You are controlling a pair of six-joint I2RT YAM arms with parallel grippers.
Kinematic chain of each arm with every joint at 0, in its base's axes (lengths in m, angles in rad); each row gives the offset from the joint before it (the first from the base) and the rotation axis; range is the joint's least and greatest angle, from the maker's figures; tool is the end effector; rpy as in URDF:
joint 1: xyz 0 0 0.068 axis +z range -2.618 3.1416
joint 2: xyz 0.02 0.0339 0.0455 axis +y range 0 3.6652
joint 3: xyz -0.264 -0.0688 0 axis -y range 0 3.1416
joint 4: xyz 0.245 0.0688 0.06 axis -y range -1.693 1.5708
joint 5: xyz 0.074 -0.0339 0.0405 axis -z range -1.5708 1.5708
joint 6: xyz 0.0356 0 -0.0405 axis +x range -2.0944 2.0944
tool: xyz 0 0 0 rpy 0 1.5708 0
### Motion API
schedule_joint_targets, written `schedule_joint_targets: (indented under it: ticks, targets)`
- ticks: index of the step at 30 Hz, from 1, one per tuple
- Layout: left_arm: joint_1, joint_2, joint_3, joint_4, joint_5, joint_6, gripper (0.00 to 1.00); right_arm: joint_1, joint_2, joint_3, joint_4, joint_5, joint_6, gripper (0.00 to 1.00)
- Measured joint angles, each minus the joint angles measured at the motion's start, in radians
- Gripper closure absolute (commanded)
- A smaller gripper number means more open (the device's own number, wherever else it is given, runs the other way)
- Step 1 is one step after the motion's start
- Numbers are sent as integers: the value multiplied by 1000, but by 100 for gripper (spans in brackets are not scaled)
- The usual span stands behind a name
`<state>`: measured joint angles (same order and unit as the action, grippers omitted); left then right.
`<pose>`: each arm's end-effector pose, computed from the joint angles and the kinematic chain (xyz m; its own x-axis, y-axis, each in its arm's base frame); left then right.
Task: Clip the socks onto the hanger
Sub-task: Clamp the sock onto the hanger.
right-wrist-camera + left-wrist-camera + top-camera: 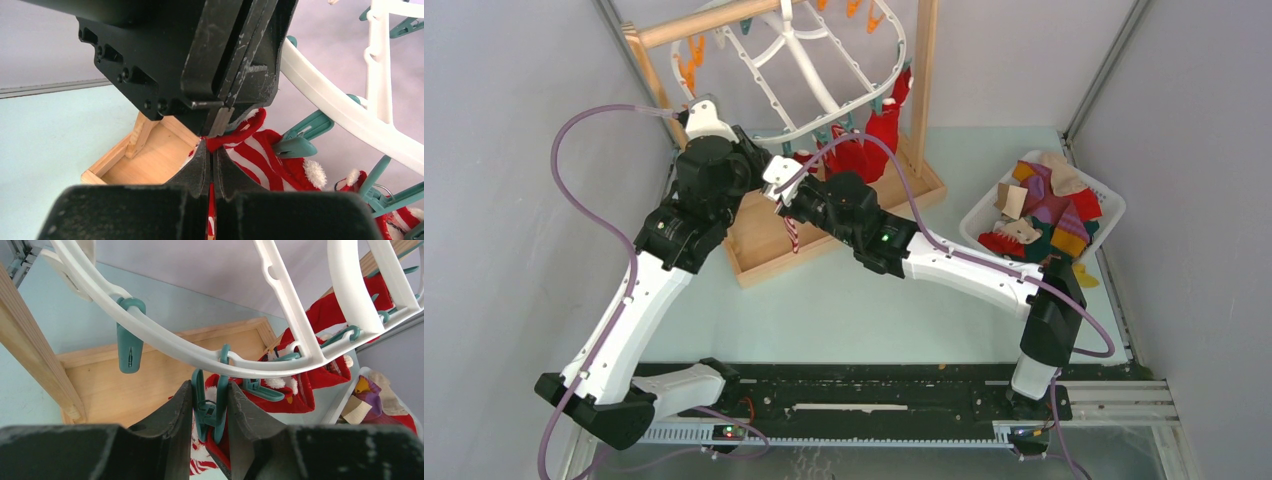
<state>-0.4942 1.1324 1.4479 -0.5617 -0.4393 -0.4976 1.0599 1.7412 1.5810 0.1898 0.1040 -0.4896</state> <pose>0.2055 -0.0935 0.4597 -0.2201 -0.3721 -0.9017 -0.0443 0.9272 -0.3718 0.2113 0.3694 0.3971 0.3969 -0.2485 -0.8836 -0.7141 0.5212 -0.4674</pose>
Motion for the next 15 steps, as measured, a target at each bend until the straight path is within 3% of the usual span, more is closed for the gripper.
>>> schedule_joint_targets:
  ticks: [15]
  targets:
    - [0, 11, 0, 4, 6, 58, 100, -5, 1, 56, -89, -37, 7, 100]
